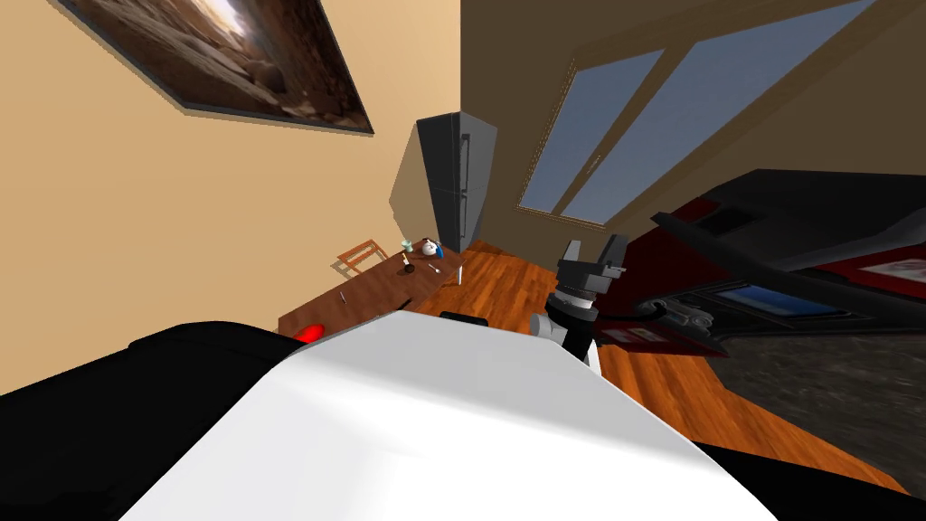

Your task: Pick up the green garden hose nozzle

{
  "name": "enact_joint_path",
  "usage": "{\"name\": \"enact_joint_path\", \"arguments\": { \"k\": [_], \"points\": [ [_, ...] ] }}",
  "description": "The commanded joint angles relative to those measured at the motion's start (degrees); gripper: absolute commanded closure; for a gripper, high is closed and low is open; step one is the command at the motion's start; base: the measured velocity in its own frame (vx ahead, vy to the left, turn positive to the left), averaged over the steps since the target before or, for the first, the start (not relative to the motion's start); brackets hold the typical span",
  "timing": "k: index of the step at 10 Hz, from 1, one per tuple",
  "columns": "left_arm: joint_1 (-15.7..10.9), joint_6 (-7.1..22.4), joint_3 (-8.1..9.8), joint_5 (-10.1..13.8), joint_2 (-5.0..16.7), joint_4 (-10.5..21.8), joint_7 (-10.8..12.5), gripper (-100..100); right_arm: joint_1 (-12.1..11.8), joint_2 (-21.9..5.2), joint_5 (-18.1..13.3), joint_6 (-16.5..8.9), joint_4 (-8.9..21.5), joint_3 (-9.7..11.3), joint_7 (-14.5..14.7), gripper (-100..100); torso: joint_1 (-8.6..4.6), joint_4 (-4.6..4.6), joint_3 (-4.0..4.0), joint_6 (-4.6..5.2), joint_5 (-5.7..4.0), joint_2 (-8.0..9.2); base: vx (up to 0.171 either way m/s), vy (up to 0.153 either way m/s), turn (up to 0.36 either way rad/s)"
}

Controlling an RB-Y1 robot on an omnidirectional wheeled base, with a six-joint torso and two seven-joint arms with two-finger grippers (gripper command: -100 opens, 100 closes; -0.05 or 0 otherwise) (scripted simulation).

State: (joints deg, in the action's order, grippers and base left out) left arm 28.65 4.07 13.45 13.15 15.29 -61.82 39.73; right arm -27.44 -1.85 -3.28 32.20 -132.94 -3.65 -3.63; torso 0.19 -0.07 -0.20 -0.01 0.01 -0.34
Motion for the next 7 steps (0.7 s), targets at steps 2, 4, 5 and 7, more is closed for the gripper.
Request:
{"name": "enact_joint_path", "arguments": {
  "k": [2, 4, 5, 7],
  "points": [
    [-0.8, 3.1, 1.40, 0.0, -0.1, 4.0, 2.7, -100, 0.0, 0.0, 0.0, 0.0, 0.0, 0.0, 0.0, 0, 0.03, -0.01, 0.00, -0.02, 0.01, 0.00, 0.102, 0.078, -0.133],
    [-1.3, 3.9, 1.85, 0.0, -0.1, 5.3, 3.5, -100, 0.0, 0.0, 0.0, 0.0, 0.0, 0.0, 0.0, 0, -0.05, 0.02, 0.09, -0.04, 0.00, 0.17, 0.052, 0.041, -0.080],
    [-1.7, 4.7, 2.25, 0.0, -0.1, 7.0, 4.2, -100, 0.0, 0.0, 0.0, 0.0, 0.0, 0.0, 0.0, 0, -0.12, 0.04, 0.11, -0.01, -0.02, 0.21, 0.062, 0.036, -0.117],
    [-2.7, 6.4, 3.08, -0.2, -0.2, 10.3, 5.8, -100, 0.0, 0.0, 0.0, 0.0, 0.0, 0.0, 0.0, 0, -0.09, 0.03, 0.09, -0.03, -0.02, 0.17, 0.066, 0.060, -0.125]
  ]
}}
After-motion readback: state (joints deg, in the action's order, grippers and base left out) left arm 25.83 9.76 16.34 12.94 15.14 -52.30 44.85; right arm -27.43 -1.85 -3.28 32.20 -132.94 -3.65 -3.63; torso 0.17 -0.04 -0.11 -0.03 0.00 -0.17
